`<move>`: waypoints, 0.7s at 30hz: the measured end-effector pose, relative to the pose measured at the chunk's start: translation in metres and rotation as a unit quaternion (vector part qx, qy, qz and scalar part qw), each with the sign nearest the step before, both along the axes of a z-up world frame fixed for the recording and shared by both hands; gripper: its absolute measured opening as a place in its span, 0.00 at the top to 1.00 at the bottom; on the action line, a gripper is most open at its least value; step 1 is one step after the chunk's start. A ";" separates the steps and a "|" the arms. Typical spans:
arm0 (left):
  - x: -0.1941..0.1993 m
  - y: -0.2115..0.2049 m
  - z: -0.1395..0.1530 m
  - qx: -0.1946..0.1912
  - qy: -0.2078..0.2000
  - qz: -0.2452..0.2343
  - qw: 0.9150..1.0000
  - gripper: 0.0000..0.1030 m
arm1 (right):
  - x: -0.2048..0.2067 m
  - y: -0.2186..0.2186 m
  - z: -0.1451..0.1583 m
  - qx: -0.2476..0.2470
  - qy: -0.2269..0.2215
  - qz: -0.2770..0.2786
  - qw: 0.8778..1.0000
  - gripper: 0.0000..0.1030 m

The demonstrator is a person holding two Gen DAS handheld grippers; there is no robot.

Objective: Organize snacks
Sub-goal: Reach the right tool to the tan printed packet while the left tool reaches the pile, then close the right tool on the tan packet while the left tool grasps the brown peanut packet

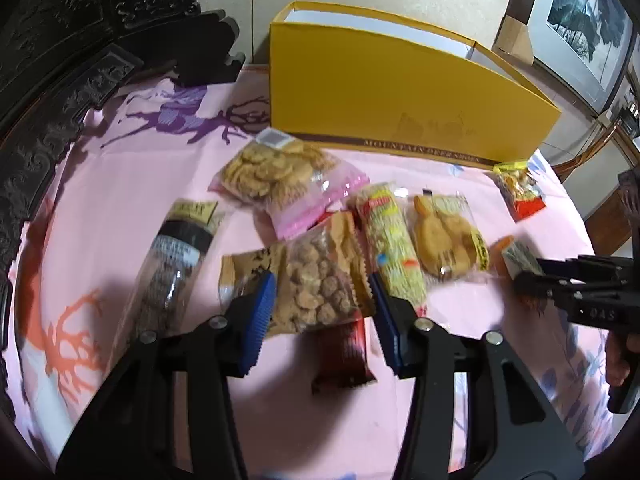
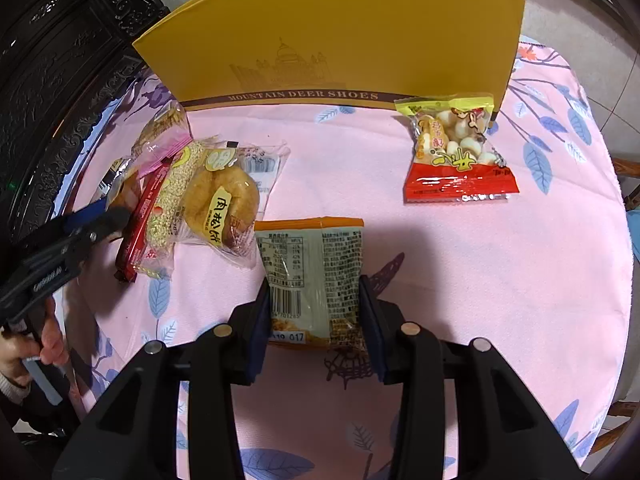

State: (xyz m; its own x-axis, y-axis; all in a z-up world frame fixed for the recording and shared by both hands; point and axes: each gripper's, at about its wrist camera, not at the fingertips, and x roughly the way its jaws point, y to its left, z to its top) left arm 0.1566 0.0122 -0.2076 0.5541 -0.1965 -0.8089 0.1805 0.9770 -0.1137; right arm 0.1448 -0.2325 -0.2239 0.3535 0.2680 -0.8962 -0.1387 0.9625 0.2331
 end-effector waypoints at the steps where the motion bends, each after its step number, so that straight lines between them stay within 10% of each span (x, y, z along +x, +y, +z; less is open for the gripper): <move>1: -0.003 0.002 0.001 -0.003 0.004 0.006 1.000 0.53 | 0.000 -0.001 0.000 0.000 0.000 0.001 1.000 0.59; 17: 0.019 0.025 -0.013 -0.071 0.072 0.084 0.991 0.12 | 0.001 0.002 -0.001 -0.003 0.001 0.007 1.000 0.58; 21: 0.032 0.021 -0.020 -0.061 0.061 0.067 0.994 0.19 | 0.001 0.002 -0.001 -0.003 0.000 0.008 1.000 0.58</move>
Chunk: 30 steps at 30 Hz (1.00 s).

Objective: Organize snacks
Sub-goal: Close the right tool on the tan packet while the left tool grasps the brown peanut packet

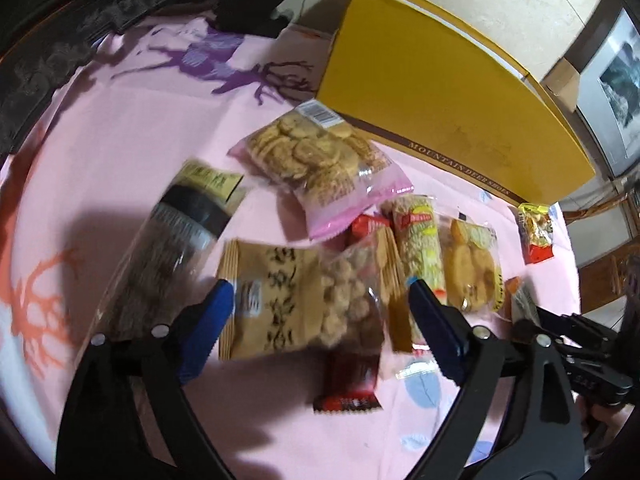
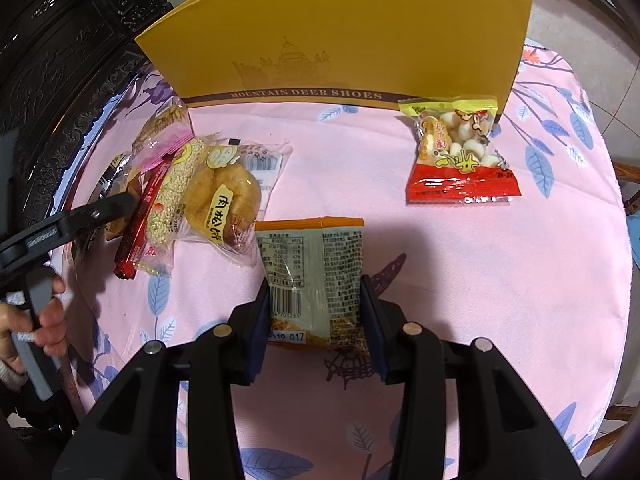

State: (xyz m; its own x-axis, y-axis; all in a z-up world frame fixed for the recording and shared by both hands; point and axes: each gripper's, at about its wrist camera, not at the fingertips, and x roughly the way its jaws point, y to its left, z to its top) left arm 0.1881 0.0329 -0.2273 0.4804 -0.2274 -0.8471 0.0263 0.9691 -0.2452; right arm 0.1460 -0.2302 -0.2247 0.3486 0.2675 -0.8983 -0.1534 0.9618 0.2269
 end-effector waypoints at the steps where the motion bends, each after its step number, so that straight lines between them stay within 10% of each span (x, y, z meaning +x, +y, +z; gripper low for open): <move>1: 0.000 -0.002 0.000 0.009 -0.004 -0.006 1.000 0.23 | 0.000 0.000 0.000 0.000 0.000 0.000 1.000 0.58; 13: -0.044 -0.020 0.019 0.056 -0.045 -0.056 0.996 0.68 | -0.001 0.000 0.001 -0.002 -0.005 -0.003 1.000 0.59; 30: -0.109 -0.002 0.027 0.051 -0.006 -0.069 0.996 0.56 | -0.003 0.001 0.001 -0.005 -0.004 -0.006 1.000 0.59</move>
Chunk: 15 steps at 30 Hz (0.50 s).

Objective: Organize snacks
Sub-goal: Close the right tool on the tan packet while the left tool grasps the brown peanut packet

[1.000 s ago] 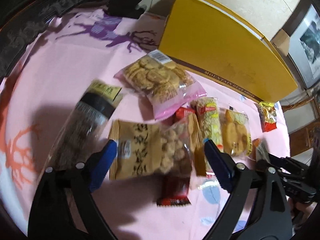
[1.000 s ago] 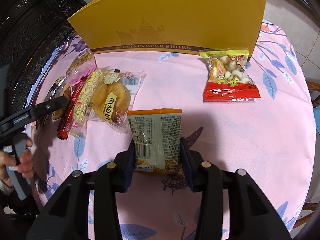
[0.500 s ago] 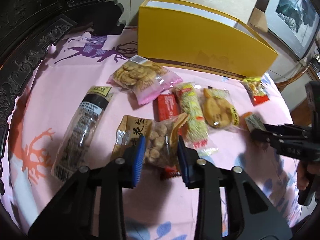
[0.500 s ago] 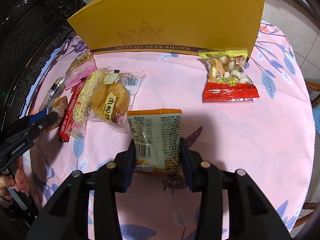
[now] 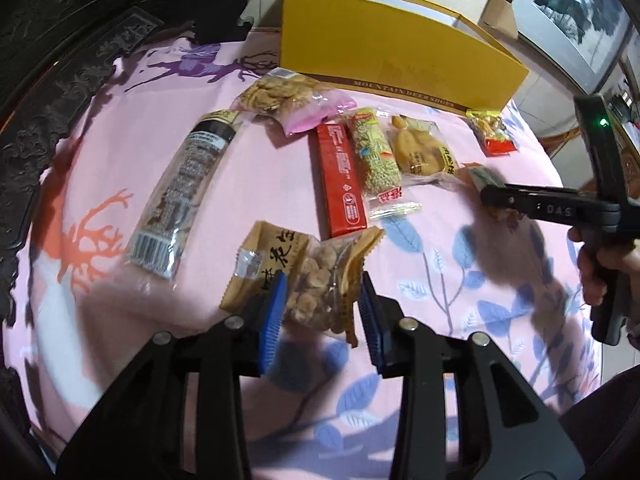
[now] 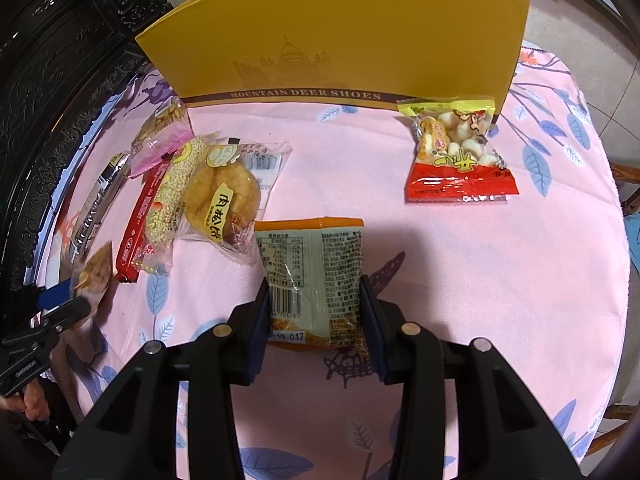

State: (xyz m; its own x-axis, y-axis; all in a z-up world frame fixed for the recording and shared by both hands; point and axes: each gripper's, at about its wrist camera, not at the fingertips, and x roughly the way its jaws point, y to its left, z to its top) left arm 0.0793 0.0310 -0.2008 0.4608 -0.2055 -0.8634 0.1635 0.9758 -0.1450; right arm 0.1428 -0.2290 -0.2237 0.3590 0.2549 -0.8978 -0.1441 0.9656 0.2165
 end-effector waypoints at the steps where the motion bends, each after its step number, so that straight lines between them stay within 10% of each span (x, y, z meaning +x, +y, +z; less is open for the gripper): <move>1: -0.001 0.002 0.003 -0.004 0.003 0.013 1.000 0.38 | 0.000 0.001 0.000 0.000 0.000 -0.001 1.000 0.59; 3: -0.002 0.011 0.012 -0.015 0.003 0.057 0.998 0.23 | 0.000 0.002 0.000 -0.002 0.000 -0.002 1.000 0.59; 15: 0.021 0.004 -0.026 -0.070 0.108 0.171 0.977 0.16 | -0.001 0.001 0.000 -0.001 -0.003 0.002 1.000 0.59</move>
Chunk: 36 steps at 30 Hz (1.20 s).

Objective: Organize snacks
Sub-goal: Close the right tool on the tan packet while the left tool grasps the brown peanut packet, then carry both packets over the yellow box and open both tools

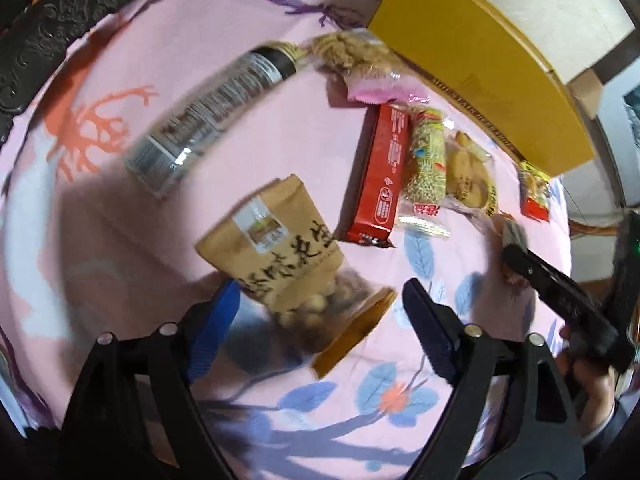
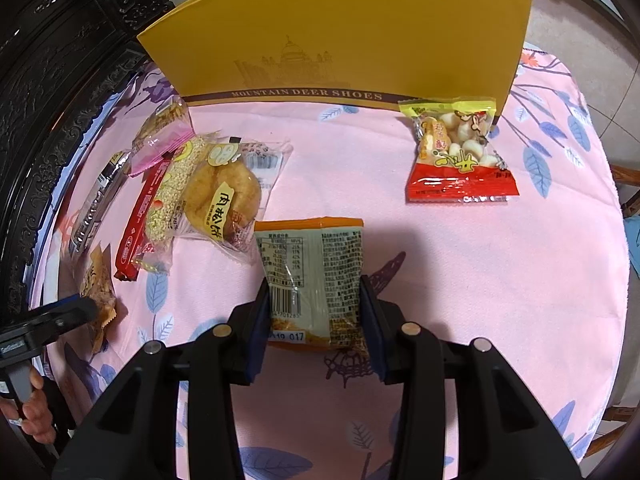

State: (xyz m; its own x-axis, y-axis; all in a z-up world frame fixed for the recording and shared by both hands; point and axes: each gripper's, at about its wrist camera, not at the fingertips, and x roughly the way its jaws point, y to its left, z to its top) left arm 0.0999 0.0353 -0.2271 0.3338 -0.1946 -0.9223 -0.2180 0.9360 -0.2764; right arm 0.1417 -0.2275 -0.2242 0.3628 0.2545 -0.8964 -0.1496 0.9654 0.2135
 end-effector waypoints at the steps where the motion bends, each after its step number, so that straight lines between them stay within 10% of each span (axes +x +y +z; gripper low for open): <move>1: 0.002 -0.003 -0.003 0.010 0.003 0.007 1.000 0.16 | 0.000 0.000 0.000 0.001 0.000 0.000 1.000 0.59; 5: 0.005 -0.017 -0.008 0.052 -0.013 -0.002 0.999 0.17 | -0.002 0.001 0.001 -0.004 -0.004 0.010 1.000 0.60; 10: 0.002 -0.018 -0.005 0.107 -0.022 -0.017 0.994 0.58 | -0.011 0.004 0.002 -0.012 -0.013 0.021 1.000 0.63; 25: 0.019 -0.025 0.070 0.120 -0.106 -0.044 0.986 0.61 | -0.029 -0.010 0.068 0.002 -0.082 0.003 0.997 0.63; 36: 0.145 -0.073 0.171 0.090 -0.248 -0.114 0.958 0.61 | 0.074 -0.040 0.155 0.023 -0.190 -0.033 0.981 0.63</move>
